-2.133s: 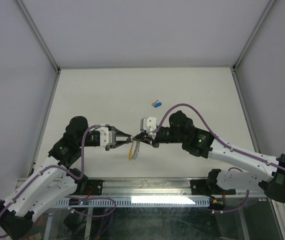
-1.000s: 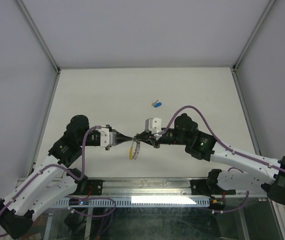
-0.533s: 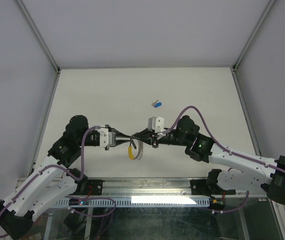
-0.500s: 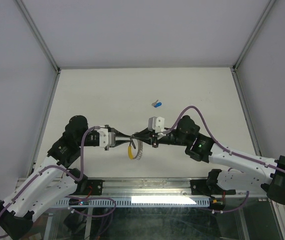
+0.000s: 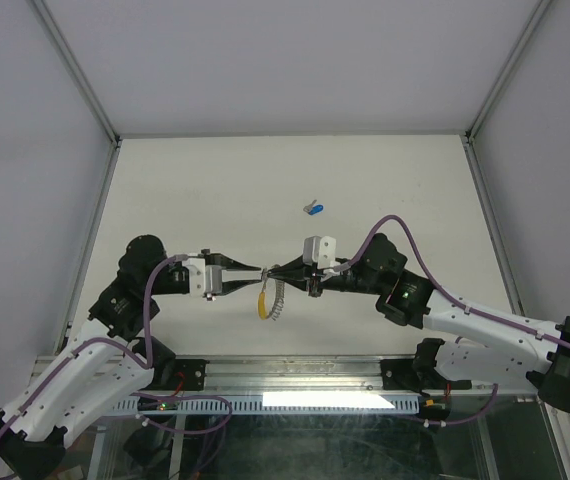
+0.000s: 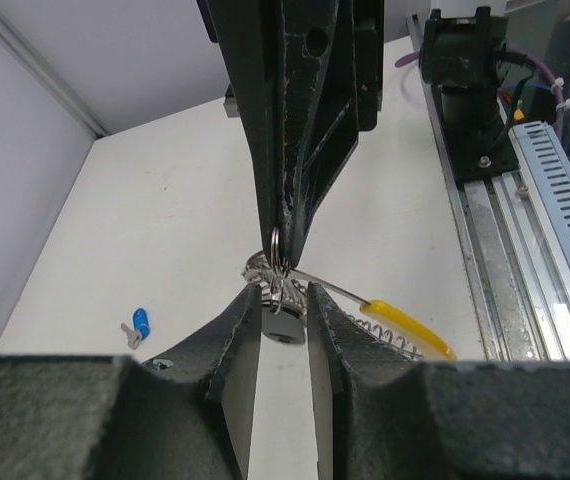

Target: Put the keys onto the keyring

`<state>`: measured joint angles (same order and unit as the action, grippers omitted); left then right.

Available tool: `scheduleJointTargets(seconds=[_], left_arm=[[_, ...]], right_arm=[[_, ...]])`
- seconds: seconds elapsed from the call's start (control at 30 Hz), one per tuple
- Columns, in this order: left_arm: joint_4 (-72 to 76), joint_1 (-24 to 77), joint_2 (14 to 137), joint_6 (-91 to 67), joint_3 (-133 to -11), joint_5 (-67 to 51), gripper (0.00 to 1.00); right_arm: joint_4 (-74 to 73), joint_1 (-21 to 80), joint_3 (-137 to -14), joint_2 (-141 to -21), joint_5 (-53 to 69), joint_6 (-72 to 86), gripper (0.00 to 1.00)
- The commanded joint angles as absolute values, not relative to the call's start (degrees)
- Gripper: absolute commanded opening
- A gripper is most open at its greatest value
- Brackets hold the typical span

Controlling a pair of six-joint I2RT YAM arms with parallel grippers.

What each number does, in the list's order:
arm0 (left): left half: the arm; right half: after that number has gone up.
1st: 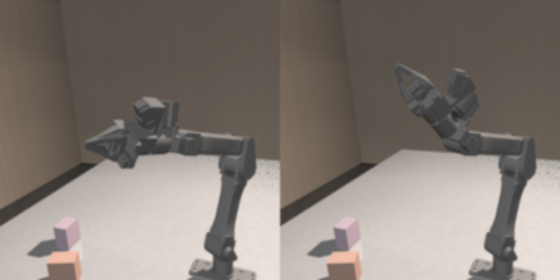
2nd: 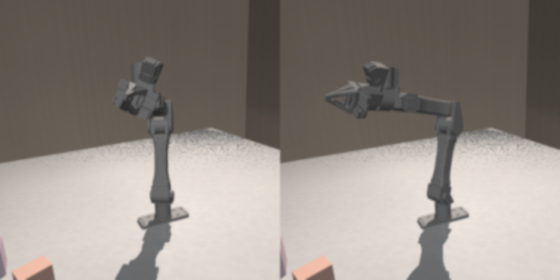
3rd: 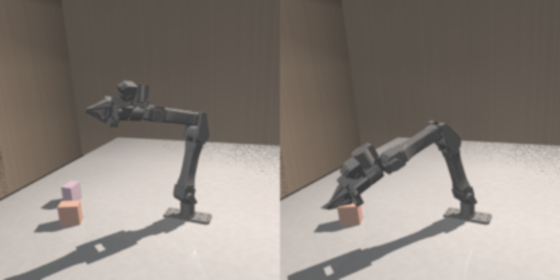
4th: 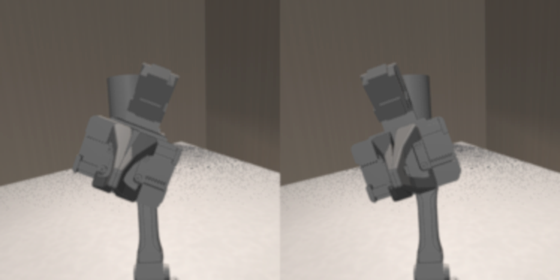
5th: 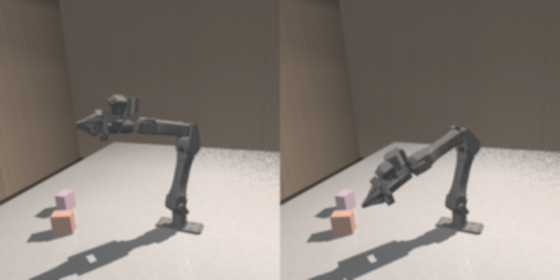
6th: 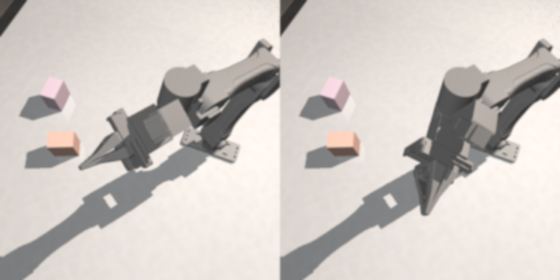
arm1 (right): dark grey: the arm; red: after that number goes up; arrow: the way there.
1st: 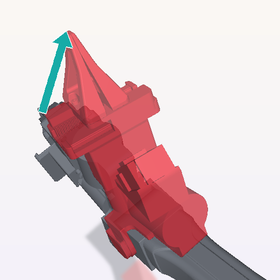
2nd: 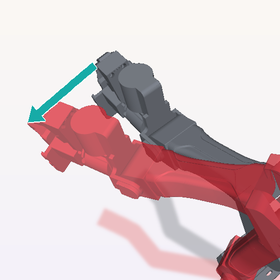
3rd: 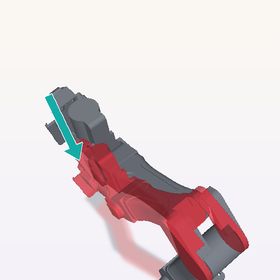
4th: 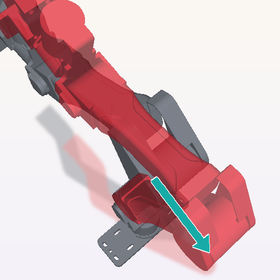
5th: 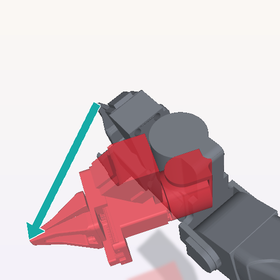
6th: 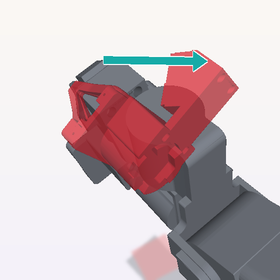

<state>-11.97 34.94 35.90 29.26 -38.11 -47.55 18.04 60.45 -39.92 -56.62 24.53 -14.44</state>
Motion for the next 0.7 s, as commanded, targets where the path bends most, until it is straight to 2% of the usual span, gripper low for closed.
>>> scheduleJointTargets(seconds=[0.0, 0.67], left_arm=[[-4.4, 35.4, 36.3, 24.2, -38.5, -50.7, 0.24], [-1.8, 35.4, 38.8, 23.4, -36.2, -52.1, 0.22]], right_arm=[[21.5, 60.4, -40.8, -55.3, 25.0, -14.3, 0.00], [21.6, 60.4, -41.3, -55.2, 25.0, -14.3, 0.00]])
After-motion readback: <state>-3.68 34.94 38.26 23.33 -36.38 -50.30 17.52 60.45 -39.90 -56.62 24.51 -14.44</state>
